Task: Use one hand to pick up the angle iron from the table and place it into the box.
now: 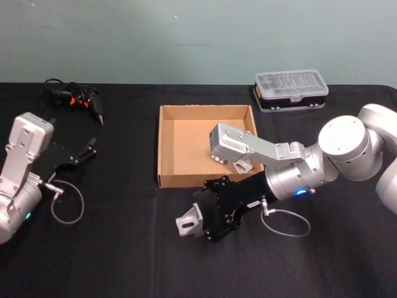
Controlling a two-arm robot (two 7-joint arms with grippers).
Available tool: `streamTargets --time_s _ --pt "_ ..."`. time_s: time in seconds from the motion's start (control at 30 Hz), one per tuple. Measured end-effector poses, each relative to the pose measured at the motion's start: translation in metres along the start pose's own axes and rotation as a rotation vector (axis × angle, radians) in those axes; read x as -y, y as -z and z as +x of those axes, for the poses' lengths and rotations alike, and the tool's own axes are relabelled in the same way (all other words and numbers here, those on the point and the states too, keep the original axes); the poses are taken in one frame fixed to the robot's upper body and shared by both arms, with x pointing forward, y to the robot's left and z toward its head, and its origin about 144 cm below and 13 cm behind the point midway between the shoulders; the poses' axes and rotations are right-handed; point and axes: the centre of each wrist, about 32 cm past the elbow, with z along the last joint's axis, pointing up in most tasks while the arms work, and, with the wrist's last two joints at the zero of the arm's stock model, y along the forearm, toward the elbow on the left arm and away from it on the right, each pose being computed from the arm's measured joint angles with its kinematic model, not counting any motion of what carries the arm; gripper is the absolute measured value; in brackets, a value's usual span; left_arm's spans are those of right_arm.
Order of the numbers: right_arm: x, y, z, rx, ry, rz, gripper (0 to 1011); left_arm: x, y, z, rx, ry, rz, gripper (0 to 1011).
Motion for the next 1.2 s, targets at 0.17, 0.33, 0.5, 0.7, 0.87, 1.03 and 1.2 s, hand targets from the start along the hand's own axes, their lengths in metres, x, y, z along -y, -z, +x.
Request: streamTargets --time_s 0.17,0.33,0.5,0.7,0.87,1.03,1.2 --pt "-0.003 0.003 0.002 -0.005 -0.006 -0.004 1002 0.0 0.0 0.0 0.0 0.0 0.0 1000" --pt "-0.005 0.005 0.003 -0.01 -0.008 -0.003 1002 0.0 0.0 0.0 0.0 0.0 0.0 1000" --pt "-0.006 0.005 0.004 -0.012 -0.01 -0.001 1003 0.0 0.0 0.0 0.0 0.0 0.0 1000" --pt "-0.009 0.007 0.005 -0.019 -0.012 -0.001 1002 0.0 0.0 0.0 0.0 0.0 0.0 1000" --pt "-0.01 0.007 0.006 -0.023 -0.008 -0.001 970 0.0 0.0 0.0 0.0 0.0 0.0 1000" --pt "-0.012 0.008 0.006 -0.025 -0.001 -0.001 837 0.0 0.0 0.0 0.0 0.0 0.0 1000" --pt "-0.012 0.008 0.006 -0.025 0.005 -0.001 711 0.0 0.0 0.0 0.0 0.0 0.0 1000"
